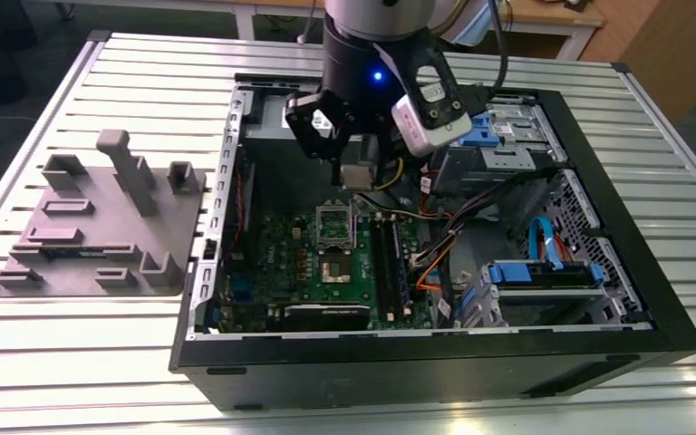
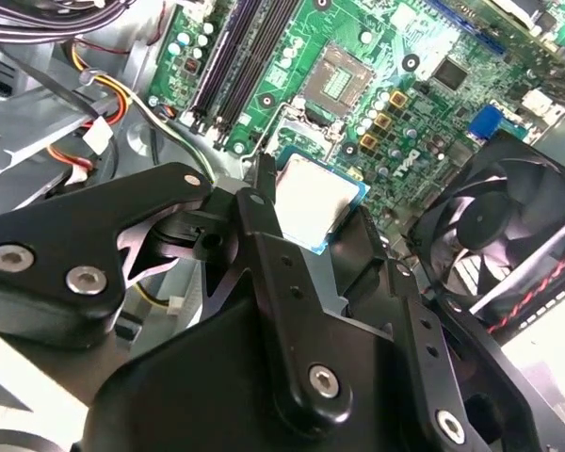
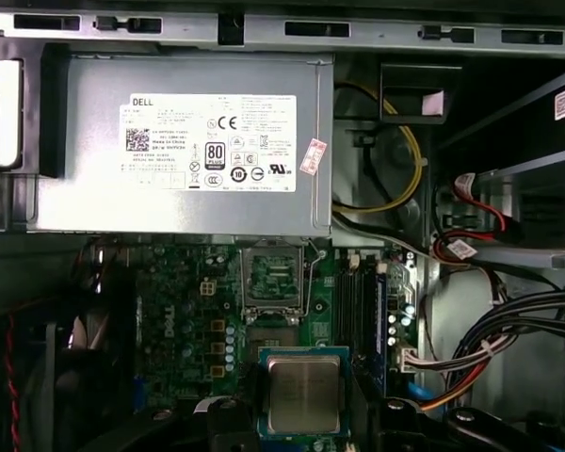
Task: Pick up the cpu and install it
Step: 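Place the cpu into insertion slot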
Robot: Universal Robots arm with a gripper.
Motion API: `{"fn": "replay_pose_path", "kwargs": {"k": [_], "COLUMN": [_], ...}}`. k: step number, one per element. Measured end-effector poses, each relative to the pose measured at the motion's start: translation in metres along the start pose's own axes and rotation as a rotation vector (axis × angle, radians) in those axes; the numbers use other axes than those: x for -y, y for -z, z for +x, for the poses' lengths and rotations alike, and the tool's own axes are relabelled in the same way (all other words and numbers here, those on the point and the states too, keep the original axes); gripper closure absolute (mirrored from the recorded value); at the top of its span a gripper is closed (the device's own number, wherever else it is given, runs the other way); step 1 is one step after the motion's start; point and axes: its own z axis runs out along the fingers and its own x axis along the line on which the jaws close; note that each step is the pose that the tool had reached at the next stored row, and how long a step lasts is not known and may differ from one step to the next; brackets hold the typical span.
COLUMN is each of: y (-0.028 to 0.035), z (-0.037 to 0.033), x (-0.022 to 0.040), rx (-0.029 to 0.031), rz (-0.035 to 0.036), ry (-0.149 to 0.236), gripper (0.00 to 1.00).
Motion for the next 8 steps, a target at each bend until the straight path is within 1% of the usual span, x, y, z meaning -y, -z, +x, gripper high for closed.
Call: {"fn": "replay_pose_path", "kwargs": {"k": [5,8], "y": [-0.0091,-0.0145], "z": [0.0018,0.0027], "x": [0.0007,0.0031], "rx": [0.0000,0.0000], "rz": [0.0001,-0.0001], "ry": [0.000,0.000], "gripper": [0.53,0.53]}}
